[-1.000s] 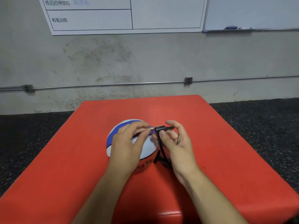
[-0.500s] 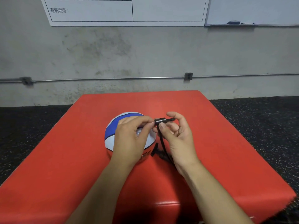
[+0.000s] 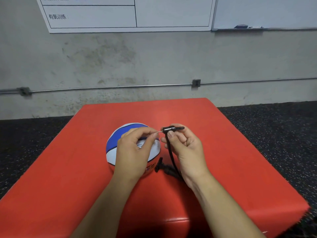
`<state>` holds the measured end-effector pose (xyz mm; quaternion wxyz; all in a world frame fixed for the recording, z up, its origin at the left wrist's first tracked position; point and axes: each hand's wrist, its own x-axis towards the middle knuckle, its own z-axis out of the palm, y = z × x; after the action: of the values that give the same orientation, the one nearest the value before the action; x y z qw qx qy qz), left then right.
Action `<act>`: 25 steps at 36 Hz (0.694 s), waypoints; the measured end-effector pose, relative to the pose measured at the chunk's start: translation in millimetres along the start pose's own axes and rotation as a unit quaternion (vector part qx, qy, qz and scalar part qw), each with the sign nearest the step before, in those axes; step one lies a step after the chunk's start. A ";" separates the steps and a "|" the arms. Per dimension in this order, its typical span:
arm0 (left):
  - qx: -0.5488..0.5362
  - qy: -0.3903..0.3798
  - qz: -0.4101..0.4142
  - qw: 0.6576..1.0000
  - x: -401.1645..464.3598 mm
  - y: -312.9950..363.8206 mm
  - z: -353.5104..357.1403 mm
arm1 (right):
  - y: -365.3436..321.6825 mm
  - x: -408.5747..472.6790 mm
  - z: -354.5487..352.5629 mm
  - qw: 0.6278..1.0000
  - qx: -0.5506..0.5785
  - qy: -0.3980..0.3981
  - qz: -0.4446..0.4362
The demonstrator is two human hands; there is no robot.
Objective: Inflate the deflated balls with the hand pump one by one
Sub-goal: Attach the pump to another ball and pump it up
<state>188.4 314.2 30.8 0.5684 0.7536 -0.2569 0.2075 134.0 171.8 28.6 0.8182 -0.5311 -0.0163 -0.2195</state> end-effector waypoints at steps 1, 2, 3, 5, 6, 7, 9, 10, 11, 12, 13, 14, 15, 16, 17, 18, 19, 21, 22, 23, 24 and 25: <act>0.004 0.005 0.003 1.000 0.3 -0.7 0.1 | 0.3 -0.1 0.1 1.000 -0.003 -0.002 0.000; 0.006 0.009 0.007 1.000 0.4 -1.0 0.0 | 0.9 -0.1 0.2 1.000 -0.009 -0.003 -0.002; 0.007 0.011 0.011 1.000 0.6 -0.5 0.0 | 1.4 -0.1 0.2 1.000 -0.015 -0.006 -0.004; 0.007 0.014 0.020 1.000 0.9 0.2 0.3 | 1.3 -0.6 0.3 1.000 -0.022 -0.012 -0.002; 0.007 0.014 0.021 1.000 1.0 0.2 0.8 | 0.6 -0.8 0.5 1.000 -0.024 -0.014 0.000; 0.006 0.013 0.021 1.000 1.1 0.2 1.3 | -0.1 -1.2 0.5 1.000 -0.025 -0.016 0.004; 0.002 0.009 0.020 1.000 0.9 -1.1 2.1 | -1.2 -1.4 0.9 0.999 -0.029 -0.020 0.009; 0.000 0.006 0.021 1.000 0.6 -1.2 2.3 | -1.3 -1.2 0.8 0.999 -0.032 -0.023 0.009; -0.002 0.004 0.021 1.000 0.5 -0.6 2.3 | -0.8 -0.8 0.9 0.999 -0.033 -0.024 0.009; -0.008 0.004 0.018 1.000 0.1 -0.2 2.3 | 0.0 -0.2 1.0 0.999 -0.033 -0.026 0.007; -0.013 0.005 0.015 1.000 -0.1 1.2 2.0 | 0.9 0.2 1.0 0.999 -0.031 -0.027 0.006; -0.017 0.004 0.015 1.000 -0.5 3.0 1.6 | 2.0 0.4 1.1 0.999 -0.031 -0.029 0.007; -0.017 -0.002 0.019 1.000 -0.7 4.6 1.6 | 2.8 0.6 1.2 0.999 -0.033 -0.033 0.008; -0.013 -0.009 0.027 0.999 -0.6 5.8 1.8 | 3.4 0.7 1.5 0.999 -0.037 -0.039 0.008; -0.010 -0.014 0.036 0.999 -0.3 6.4 2.2 | 3.9 0.7 1.4 0.998 -0.044 -0.044 0.007; -0.008 -0.016 0.043 0.999 0.0 6.1 2.4 | 4.0 0.6 1.5 0.998 -0.050 -0.048 0.008; -0.007 -0.014 0.046 0.999 0.3 5.2 2.5 | 4.0 0.4 1.6 0.997 -0.055 -0.053 0.010; -0.007 -0.007 0.050 0.999 0.5 3.6 2.3 | 3.6 -0.3 2.8 0.996 -0.058 -0.064 0.020; -0.006 -0.004 0.051 0.999 0.4 3.0 2.2 | 3.0 -0.6 4.0 0.996 -0.055 -0.070 0.028; -0.004 0.000 0.053 0.999 0.4 2.7 2.3 | 2.4 -0.9 5.1 0.995 -0.048 -0.075 0.039; -0.002 0.002 0.054 0.999 0.5 2.5 2.5 | 1.1 -1.2 6.0 0.995 -0.037 -0.078 0.053; -0.001 0.003 0.053 0.999 0.6 2.3 2.6 | -0.1 -0.8 6.3 0.994 -0.025 -0.082 0.068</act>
<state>187.4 311.1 32.2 0.5581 0.7376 -0.2954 0.2392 134.6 177.5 31.3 0.8136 -0.5675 -0.0414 -0.1193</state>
